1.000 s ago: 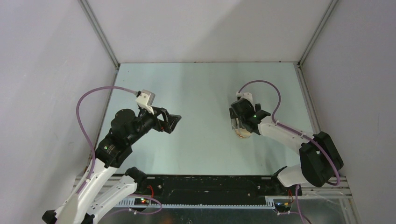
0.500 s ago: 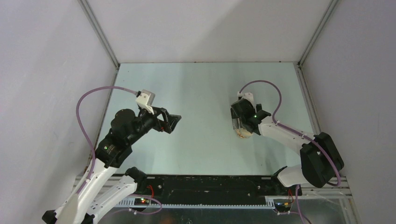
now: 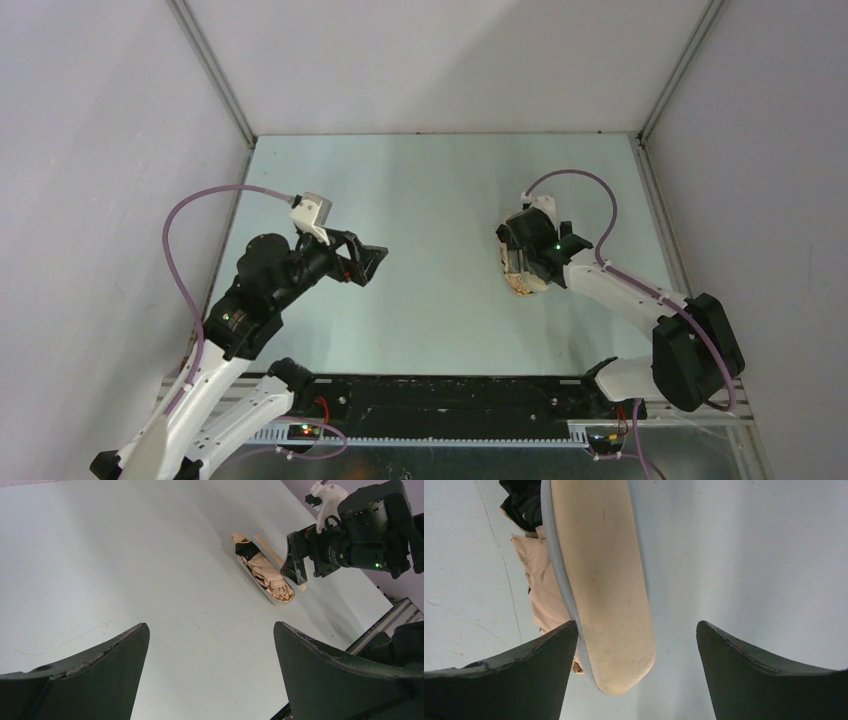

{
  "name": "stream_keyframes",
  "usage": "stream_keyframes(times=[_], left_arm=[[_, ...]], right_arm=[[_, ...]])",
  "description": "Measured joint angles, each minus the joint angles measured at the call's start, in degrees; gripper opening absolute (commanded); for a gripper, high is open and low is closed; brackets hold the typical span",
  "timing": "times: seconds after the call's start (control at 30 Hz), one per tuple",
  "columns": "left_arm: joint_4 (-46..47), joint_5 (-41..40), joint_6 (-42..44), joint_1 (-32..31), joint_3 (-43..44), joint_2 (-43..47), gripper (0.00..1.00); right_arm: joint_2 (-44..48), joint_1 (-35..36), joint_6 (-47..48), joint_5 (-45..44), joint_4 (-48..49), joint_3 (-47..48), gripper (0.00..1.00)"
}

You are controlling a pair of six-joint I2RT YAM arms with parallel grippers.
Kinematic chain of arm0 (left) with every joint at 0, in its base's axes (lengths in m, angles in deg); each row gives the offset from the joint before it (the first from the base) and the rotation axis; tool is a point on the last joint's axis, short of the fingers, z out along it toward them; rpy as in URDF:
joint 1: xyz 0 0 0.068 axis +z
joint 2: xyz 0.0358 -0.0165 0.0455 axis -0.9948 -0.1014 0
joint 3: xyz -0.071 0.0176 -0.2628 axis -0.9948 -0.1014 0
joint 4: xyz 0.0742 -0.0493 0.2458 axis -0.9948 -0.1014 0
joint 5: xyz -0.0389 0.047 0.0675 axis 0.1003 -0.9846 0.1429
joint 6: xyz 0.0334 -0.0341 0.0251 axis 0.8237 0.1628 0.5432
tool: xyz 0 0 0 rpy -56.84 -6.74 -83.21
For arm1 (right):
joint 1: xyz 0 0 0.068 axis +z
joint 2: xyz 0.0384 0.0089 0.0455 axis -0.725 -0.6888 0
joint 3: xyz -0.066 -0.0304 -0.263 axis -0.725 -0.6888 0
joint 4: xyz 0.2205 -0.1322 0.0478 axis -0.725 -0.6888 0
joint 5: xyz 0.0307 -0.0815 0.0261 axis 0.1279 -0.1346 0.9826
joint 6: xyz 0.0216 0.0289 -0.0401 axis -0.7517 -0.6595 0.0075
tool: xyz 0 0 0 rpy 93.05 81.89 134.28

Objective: Open the umbrella

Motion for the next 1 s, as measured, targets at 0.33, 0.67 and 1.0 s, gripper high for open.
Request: stream_keyframes(times=[0.33, 0.67, 1.0], left_arm=[[0.0, 0.0, 0.0, 0.0, 0.0, 0.3, 1.00], [0.0, 0.1, 0.0, 0.0, 0.0, 0.2, 1.00], [0.0, 0.5, 0.0, 0.0, 0.0, 0.2, 1.00]], right_arm=[[3.9, -4.2, 0.0, -0.2, -0.7, 0.0, 0.92], [4.5, -13.1, -0.3, 2.2, 0.1, -2.6, 0.92], [7.0, -20.2, -1.6, 14.3, 4.7, -5.9, 0.98]])
